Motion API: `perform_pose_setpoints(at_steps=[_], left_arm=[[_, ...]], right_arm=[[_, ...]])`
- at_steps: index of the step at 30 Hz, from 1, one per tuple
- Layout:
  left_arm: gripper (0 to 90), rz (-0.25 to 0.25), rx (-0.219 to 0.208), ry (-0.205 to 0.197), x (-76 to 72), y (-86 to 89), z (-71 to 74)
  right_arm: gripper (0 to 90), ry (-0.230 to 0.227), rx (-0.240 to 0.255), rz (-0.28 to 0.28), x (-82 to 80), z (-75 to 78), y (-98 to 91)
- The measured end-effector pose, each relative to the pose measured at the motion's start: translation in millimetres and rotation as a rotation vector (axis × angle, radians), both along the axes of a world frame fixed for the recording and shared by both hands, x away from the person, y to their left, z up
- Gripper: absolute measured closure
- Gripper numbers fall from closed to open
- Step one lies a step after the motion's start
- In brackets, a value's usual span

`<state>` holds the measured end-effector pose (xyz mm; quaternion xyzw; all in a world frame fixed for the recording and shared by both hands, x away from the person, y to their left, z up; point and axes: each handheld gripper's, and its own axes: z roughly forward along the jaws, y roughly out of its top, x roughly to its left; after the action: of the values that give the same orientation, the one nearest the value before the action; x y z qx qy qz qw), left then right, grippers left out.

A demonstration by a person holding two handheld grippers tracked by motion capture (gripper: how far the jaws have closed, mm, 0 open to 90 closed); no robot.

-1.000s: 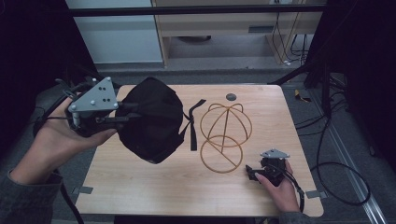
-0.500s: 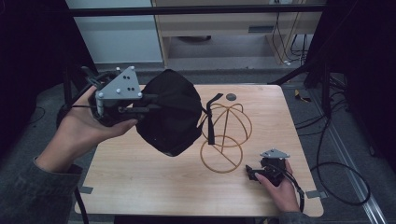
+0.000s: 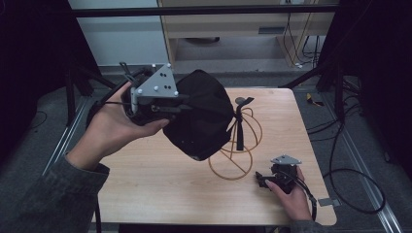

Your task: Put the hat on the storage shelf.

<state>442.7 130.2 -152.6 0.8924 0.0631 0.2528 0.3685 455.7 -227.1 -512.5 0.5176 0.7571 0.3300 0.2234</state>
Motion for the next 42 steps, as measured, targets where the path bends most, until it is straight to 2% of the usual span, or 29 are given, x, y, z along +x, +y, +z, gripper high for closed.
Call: perform_pose_setpoints(at_steps=[8, 16, 17, 20, 24, 29, 35, 42], left_arm=[[74.9, -0.014, 0.012, -0.008, 4.6, -19.1, -0.9], [74.9, -0.022, 0.028, -0.015, 7.0, -29.7, -1.4], [74.9, -0.018, 0.016, -0.015, 7.7, -31.9, -2.0], [74.9, -0.018, 0.030, -0.018, 11.5, -36.4, -0.9], [74.8, -0.018, 0.047, -0.005, 20.2, -48.7, -2.0], [74.9, -0.021, 0.048, 0.016, 30.7, -64.6, -6.5], [74.8, -0.028, 0.061, 0.034, 37.1, -82.2, -14.4], [74.8, -0.039, 0.074, 0.051, 41.9, -94.4, -24.1]], right_arm=[[4.5, 0.001, 0.001, 0.000, 0.1, 0.0, 0.0], [4.5, 0.000, 0.000, 0.001, 0.2, 0.0, -0.1], [4.4, 0.000, 0.000, 0.001, 0.2, 0.0, 0.0], [4.5, 0.001, 0.000, 0.002, 0.2, 0.0, -0.1], [4.5, 0.000, 0.000, 0.001, 0.2, -0.1, 0.0], [4.5, 0.000, 0.001, 0.001, 0.2, -0.1, 0.0], [4.4, 0.000, 0.001, 0.002, 0.3, -0.1, -0.1], [4.4, 0.000, 0.001, 0.003, 0.3, -0.1, -0.1]])
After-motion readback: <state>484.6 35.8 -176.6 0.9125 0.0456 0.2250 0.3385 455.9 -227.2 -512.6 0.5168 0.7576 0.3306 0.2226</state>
